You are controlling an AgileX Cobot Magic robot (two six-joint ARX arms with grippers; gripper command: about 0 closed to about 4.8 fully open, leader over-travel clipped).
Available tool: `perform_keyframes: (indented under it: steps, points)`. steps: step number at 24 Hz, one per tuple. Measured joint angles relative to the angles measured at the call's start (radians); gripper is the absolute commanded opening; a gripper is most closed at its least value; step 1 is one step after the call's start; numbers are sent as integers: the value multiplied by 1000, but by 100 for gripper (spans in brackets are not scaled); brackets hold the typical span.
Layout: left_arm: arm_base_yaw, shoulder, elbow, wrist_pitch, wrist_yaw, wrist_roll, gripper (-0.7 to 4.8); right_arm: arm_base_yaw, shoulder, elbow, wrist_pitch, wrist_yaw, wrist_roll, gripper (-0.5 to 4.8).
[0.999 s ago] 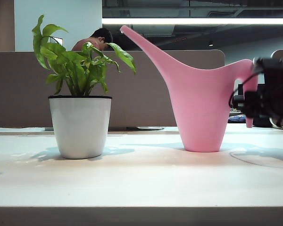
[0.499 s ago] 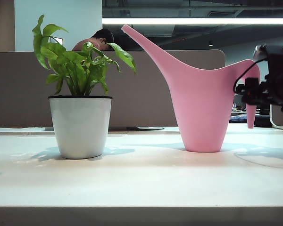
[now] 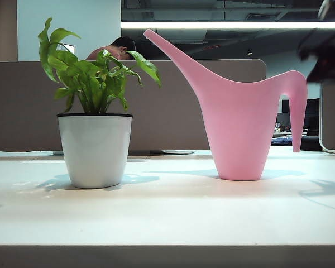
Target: Pick up the watering can from the table, water the potted plant, and put the can back.
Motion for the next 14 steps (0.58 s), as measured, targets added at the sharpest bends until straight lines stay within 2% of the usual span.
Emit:
perform_keyframes:
  steps: [2,4,9,10,12,13,14]
  points:
    - [0,1,-1,10,0,16,-5,0,-146,-43,-61,1,0,14]
    - [0,1,-2,52,-13,18,-5,0,-305,-85,-128,0,0,-1]
    - [-10,-18,-87,155,-46,1,-5,1,-653,-90,-272,-3,0,0]
    - [-19,-35,-119,163,-46,-3,-5,1,-696,-90,-294,-3,0,41]
    - [-29,-98,-244,260,-43,-6,-5,1,-782,-90,-366,-5,1,95]
    - [-33,-128,-319,357,-58,-6,-5,1,-811,-89,-429,-6,8,95]
    - [-33,-134,-336,392,-71,-11,-5,1,-826,-90,-473,-6,23,94]
